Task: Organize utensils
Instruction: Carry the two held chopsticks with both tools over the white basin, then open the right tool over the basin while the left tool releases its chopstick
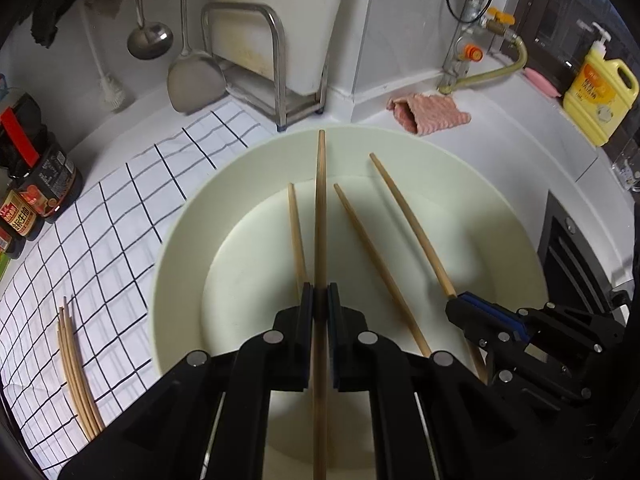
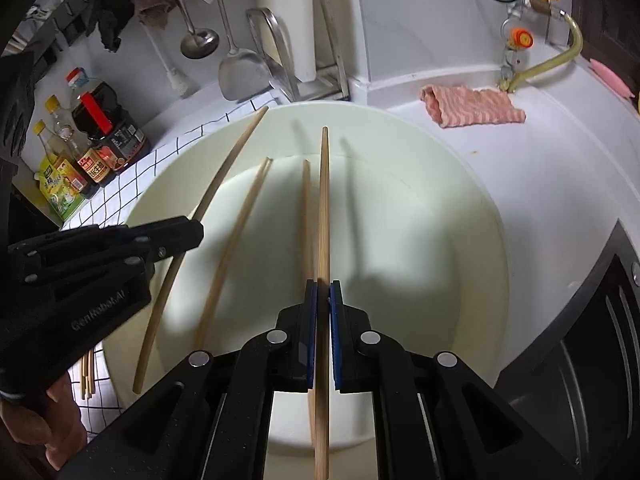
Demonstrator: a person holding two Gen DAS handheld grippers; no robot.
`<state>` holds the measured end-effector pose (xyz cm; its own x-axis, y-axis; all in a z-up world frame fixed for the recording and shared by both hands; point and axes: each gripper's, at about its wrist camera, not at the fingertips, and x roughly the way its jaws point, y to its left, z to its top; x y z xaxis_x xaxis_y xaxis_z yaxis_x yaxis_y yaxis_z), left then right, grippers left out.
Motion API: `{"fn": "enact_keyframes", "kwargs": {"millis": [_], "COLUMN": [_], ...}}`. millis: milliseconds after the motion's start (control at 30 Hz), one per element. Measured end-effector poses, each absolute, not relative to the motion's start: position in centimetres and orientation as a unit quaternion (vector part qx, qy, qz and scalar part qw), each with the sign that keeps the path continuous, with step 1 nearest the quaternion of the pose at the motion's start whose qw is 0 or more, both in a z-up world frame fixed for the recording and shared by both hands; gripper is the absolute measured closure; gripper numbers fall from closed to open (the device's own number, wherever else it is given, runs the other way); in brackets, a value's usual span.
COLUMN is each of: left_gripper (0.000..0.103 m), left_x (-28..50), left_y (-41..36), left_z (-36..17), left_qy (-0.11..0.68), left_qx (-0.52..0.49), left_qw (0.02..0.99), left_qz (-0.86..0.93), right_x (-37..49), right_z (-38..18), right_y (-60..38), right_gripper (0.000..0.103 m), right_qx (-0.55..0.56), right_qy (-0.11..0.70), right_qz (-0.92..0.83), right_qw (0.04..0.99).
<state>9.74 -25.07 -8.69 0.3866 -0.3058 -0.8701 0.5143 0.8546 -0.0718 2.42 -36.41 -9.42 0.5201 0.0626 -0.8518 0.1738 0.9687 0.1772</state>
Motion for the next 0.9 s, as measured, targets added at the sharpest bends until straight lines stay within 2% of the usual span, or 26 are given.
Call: {"fn": "enact_keyframes", "kwargs": {"millis": [333,400,467,533,633,733,900], "left_gripper": [0.095,0.088,0.067,0.053,0.051,0.044,0.044], "left_x": [10.6,10.7,10.7,10.6,10.5,10.2,9.6], "left_y": [-26.0,-25.9,-25.5,-25.2,-24.6,-23.9,-22.8], "left_z": [-10.3,-10.2,-9.9,-9.5,-8.9,-8.2,-7.3], "left_qy": [0.514,0.513,0.509,0.503,0.499,0.493,0.486], "left_qx": [0.11,0.11,0.11,0.107,0.104,0.102,0.105], "left_qw": [0.82,0.822,0.827,0.833,0.837,0.842,0.846], "left_qz": [-0.228,-0.222,-0.213,-0.206,-0.2,-0.196,-0.191], "right_x": [3.5,3.4,3.3,3.1,2.8,2.5,2.0], "right_z": [-10.8,-10.7,-10.5,-10.2,-9.8,-9.5,-8.9], "right_y": [-37.4,-37.5,-37.7,-37.8,-37.8,-37.7,-36.9], "right_gripper": [0.097,0.096,0.095,0.094,0.092,0.088,0.088], "right_qx": [0.131,0.129,0.131,0.128,0.127,0.129,0.127], "right_qy": [0.501,0.498,0.494,0.49,0.485,0.482,0.479], "right_qz": [-0.025,-0.028,-0.029,-0.032,-0.033,-0.032,-0.032], "right_qw": [0.855,0.857,0.859,0.862,0.864,0.866,0.868]}}
